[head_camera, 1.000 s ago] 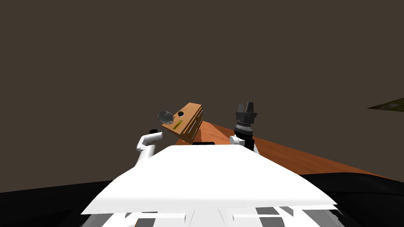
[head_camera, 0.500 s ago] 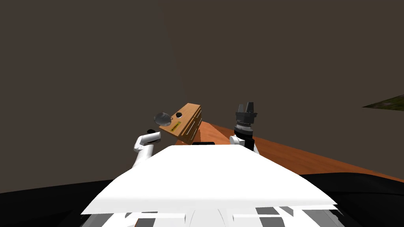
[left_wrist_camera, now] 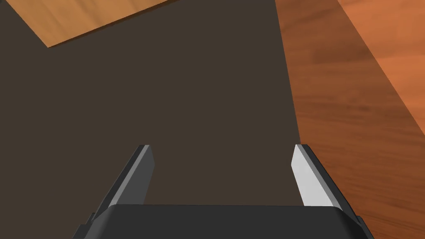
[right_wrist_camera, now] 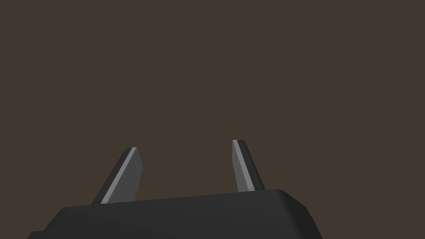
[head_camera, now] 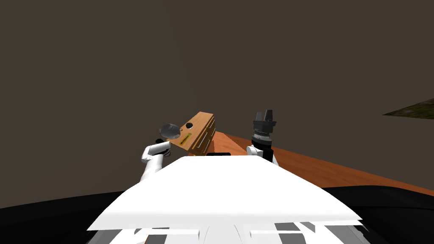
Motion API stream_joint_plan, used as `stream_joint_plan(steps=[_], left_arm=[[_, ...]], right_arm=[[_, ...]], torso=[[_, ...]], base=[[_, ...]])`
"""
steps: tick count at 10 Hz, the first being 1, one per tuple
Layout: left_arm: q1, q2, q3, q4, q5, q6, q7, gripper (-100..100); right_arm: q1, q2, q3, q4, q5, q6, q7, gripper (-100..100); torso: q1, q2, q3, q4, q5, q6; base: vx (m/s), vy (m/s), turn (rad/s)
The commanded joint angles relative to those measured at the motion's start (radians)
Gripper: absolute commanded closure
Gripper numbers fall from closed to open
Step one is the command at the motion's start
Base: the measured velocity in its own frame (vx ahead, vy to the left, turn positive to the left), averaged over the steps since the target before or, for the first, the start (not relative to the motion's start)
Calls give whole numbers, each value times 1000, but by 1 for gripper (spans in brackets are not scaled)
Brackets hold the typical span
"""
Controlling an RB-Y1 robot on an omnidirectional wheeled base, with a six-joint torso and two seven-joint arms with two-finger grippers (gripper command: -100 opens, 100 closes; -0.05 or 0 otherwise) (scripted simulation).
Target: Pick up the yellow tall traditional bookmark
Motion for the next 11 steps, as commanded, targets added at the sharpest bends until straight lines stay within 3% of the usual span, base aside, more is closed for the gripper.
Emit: stream_joint_plan(steps=[1,4,6,7,8,11], left_arm=[[3,-2,4,-2,0,31,2,-100],[-28,16,51,55,1,118,22,-100],[-28,16,51,55,1,148,22,-100],[-43,24,73,82,2,190,31,-100],[-43,24,73,82,2,201,31,-100],[-69,39,114,130,3,287,47,-100]], right_arm=[[0,0,0,0,0,0,0,0],[0,0,0,0,0,0,0,0],[0,0,0,0,0,0,0,0],[0,0,0,0,0,0,0,0],[0,0,0,0,0,0,0,0],[0,0,0,0,0,0,0,0]], torso=[[0,0,0,0,0,0],[1,0,0,0,0,0],[0,-1,-1,0,0,0],[1,2,1,0,0,0],[0,1,0,0,0,0],[1,-1,0,0,0,0]], base=[[32,-13,8],[80,-23,-58],[60,-20,-14],[63,-28,-58],[67,-19,-42],[82,-16,-47]])
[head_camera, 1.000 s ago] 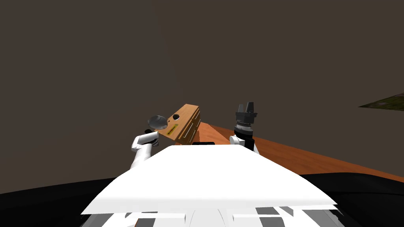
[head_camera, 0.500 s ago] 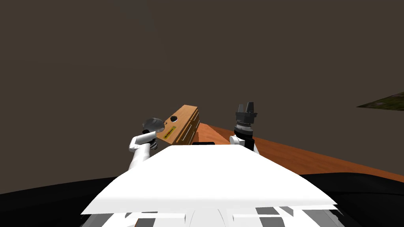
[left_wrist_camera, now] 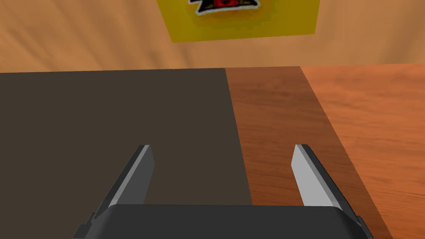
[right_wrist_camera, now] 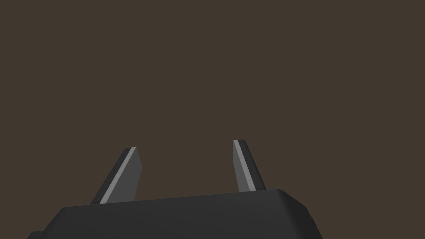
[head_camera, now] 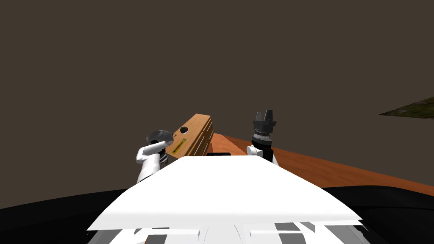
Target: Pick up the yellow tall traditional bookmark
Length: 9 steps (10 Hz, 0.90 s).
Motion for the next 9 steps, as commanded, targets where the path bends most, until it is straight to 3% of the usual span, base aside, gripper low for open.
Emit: stream_joint_plan(steps=[1,3,9], left_arm=[[-15,10,9,30,0,27,5,-100],[-38,21,43,72,2,96,17,-100],[-71,34,90,130,6,211,35,-100]], right_arm=[[0,0,0,0,0,0,0,0],[0,0,0,0,0,0,0,0],[0,0,0,0,0,0,0,0]], torso=[[0,0,0,0,0,0],[0,-2,-1,0,0,0],[1,0,0,0,0,0]], base=[[81,-13,-28],[127,-20,-77],[93,2,-39]])
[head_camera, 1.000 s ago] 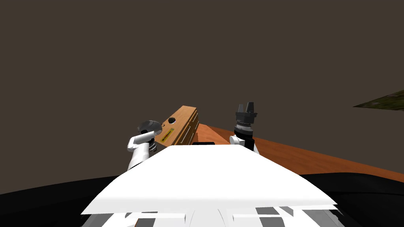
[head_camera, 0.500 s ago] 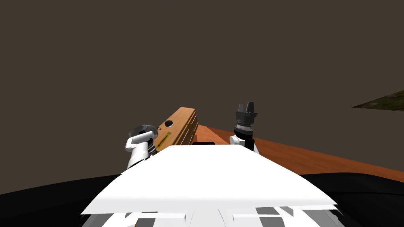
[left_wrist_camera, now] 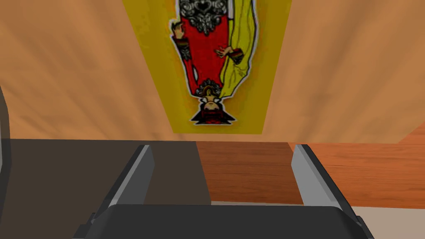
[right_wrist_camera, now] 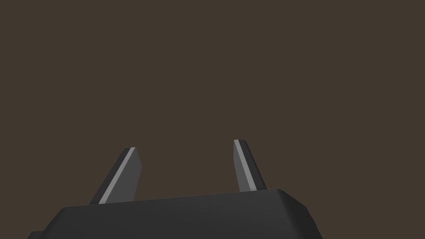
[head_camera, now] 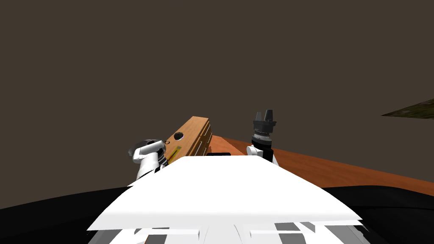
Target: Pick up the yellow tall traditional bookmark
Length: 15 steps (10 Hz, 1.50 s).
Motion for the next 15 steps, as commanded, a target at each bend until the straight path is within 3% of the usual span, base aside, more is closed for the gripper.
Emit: stream_joint_plan(steps=[1,2,3,4,7,8,9,13,14,15], left_arm=[[-9,4,12,15,1,29,5,-100],[-6,2,7,9,1,17,3,-100],[-7,2,8,9,1,21,4,0],[-3,-6,2,30,0,-11,5,-100],[3,-19,-7,61,-1,-59,8,-100],[1,-17,-6,56,-1,-47,8,-100],[1,-17,-6,58,-1,-52,8,100],[1,-17,-6,58,-1,-52,8,100],[1,-17,-6,58,-1,-52,8,0],[-2,-8,0,35,0,-19,6,100]], right_arm=[[0,0,0,0,0,0,0,0],[0,0,0,0,0,0,0,0],[0,0,0,0,0,0,0,0],[0,0,0,0,0,0,0,0],[0,0,0,0,0,0,0,0],[0,0,0,0,0,0,0,0],[0,0,0,0,0,0,0,0],[0,0,0,0,0,0,0,0],[0,0,0,0,0,0,0,0],[0,0,0,0,0,0,0,0]], torso=[[0,0,0,0,0,0],[0,-1,0,0,0,0],[0,2,1,0,0,0],[0,4,2,1,0,0],[1,6,3,1,0,0],[1,5,3,1,0,0],[0,6,3,1,0,0],[0,6,4,1,0,0],[0,6,4,1,0,0],[-1,6,4,1,0,0]], base=[[98,6,-50],[44,3,-11],[8,1,1],[9,11,37],[11,17,45],[5,6,4],[0,0,0],[0,0,0],[0,0,0],[-10,-14,-63]])
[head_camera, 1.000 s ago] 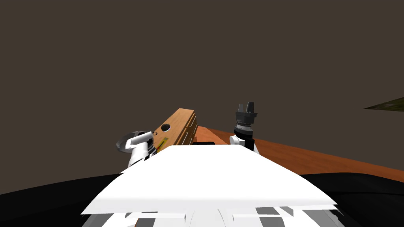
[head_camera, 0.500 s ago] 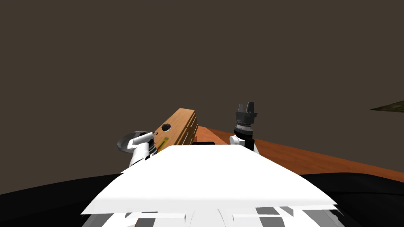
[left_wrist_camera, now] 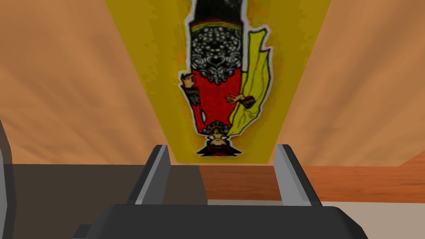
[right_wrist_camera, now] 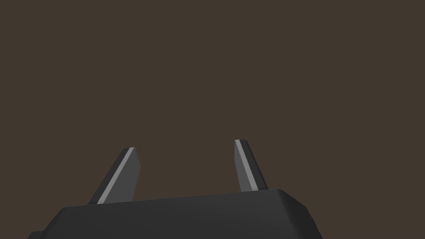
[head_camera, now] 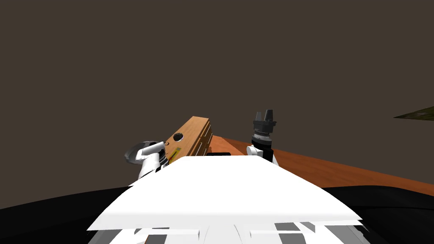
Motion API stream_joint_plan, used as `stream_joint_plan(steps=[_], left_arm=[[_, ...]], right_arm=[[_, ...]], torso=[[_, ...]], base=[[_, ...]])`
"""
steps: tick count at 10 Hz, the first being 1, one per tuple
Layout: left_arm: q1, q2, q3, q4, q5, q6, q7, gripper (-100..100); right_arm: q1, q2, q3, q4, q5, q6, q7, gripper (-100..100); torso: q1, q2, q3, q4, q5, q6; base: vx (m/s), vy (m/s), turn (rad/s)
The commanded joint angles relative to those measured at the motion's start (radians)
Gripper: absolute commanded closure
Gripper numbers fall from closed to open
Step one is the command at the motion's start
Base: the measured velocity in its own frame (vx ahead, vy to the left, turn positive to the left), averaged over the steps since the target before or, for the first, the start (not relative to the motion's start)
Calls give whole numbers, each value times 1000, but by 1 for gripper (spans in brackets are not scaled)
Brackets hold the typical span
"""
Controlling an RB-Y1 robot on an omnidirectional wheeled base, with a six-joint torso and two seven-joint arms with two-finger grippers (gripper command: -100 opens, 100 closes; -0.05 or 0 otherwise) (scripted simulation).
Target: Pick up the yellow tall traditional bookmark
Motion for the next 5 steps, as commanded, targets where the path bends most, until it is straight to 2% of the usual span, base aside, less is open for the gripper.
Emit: stream_joint_plan(steps=[1,3,4,5], left_arm=[[-2,5,4,-20,1,28,-2,100],[-6,13,10,-41,1,59,-4,100],[-4,11,8,-36,1,50,-4,100],[-5,12,9,-38,2,54,-4,0]], right_arm=[[0,0,0,0,0,0,0,0],[0,0,0,0,0,0,0,0],[0,0,0,0,0,0,0,0],[0,0,0,0,0,0,0,0]], torso=[[0,0,0,0,0,0],[-1,0,0,0,0,-1],[-1,0,0,0,0,-1],[0,0,0,0,0,-1]], base=[[-13,-17,-50],[-12,-15,-28],[-3,-5,-7],[0,0,0]])
